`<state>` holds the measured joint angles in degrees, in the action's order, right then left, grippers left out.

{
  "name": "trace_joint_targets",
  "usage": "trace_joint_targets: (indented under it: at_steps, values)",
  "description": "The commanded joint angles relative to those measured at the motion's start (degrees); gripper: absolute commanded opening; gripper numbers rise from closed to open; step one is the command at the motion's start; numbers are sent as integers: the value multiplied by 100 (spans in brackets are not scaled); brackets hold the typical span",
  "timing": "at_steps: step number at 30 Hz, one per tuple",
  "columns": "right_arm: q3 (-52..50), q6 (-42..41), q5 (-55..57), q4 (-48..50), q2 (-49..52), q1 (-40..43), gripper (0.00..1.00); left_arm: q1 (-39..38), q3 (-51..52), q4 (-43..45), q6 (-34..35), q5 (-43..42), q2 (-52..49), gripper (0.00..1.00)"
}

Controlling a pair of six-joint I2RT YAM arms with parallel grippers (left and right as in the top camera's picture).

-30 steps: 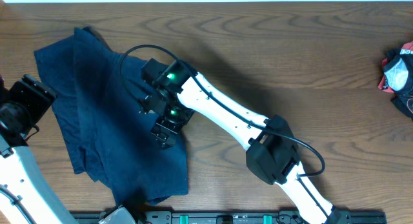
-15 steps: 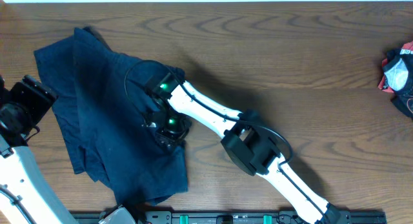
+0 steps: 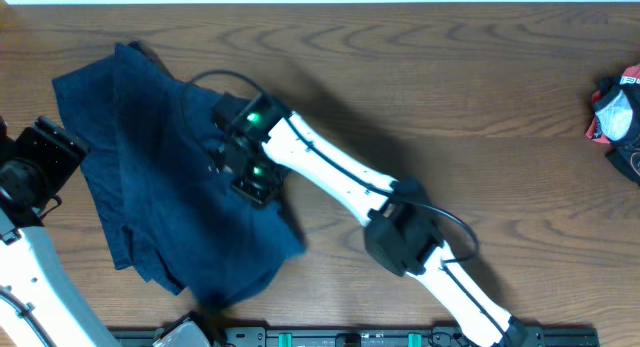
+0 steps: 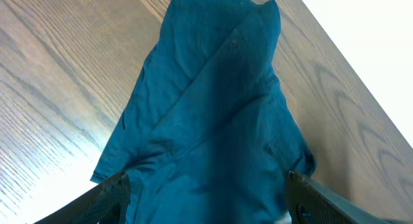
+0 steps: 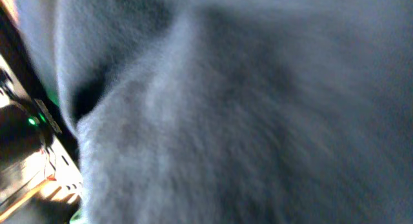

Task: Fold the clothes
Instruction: 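Drag the grasped layer rightward and up with the right gripper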

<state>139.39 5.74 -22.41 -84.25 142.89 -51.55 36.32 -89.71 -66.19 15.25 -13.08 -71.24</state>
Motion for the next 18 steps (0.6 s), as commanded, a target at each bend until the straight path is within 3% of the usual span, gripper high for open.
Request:
trace_joint_targets:
  at_steps: [1,10,18]
  values:
    - [516,-435,809,-44,-811,245,1,26,-52,-17,55,68,20,78]
    - [761,-1193,1773,-337,-2068,1434,1,26,-52,-15,57,-39,20,78]
    - [752,-1370,1781,-1189,-2223,2673,1,26,-52,-15,57,-42,11,78]
